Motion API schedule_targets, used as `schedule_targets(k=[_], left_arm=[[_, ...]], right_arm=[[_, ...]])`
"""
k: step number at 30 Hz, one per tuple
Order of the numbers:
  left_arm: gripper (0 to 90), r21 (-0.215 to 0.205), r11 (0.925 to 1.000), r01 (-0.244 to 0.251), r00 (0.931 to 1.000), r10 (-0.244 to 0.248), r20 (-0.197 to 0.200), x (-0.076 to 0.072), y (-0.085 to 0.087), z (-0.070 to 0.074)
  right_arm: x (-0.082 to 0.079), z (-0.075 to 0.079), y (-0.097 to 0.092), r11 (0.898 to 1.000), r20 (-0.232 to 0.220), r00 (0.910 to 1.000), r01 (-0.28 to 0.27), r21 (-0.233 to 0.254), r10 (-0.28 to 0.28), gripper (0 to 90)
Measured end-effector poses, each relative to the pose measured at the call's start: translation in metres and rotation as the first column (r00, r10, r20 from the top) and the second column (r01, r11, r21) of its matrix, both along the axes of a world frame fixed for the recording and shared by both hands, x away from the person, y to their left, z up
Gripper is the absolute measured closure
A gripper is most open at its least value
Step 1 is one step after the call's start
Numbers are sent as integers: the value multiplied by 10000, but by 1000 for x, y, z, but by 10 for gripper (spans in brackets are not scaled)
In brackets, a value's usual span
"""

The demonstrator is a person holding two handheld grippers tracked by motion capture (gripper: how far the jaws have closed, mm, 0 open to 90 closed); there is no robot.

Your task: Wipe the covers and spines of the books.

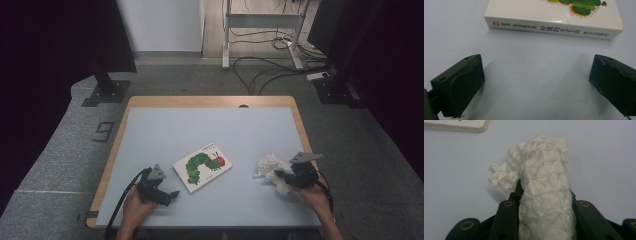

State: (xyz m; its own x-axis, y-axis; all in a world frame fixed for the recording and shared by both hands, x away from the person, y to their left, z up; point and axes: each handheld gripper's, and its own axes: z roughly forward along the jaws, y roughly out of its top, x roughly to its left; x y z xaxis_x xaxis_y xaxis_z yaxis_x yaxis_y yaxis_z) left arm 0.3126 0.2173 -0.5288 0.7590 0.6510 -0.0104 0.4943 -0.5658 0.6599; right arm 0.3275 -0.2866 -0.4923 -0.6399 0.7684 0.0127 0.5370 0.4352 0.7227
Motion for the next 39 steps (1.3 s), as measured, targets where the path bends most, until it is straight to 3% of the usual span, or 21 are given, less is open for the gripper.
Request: schedule_targets(k=[14, 27, 39], left_arm=[[0, -4, 10000, -4, 10000, 4, -1, 0, 0, 0], [0, -3, 10000, -4, 10000, 4, 1, 0, 0, 0], [0, -2, 10000, 0, 10000, 0, 3, 0, 0, 0]], right_arm=[[5, 31, 1, 9988, 377, 9992, -172, 460, 155, 658], [16, 37, 24, 9971, 532, 9970, -582, 499, 555, 645], [29, 41, 56, 9919, 723, 9909, -1175, 490, 1138, 638]])
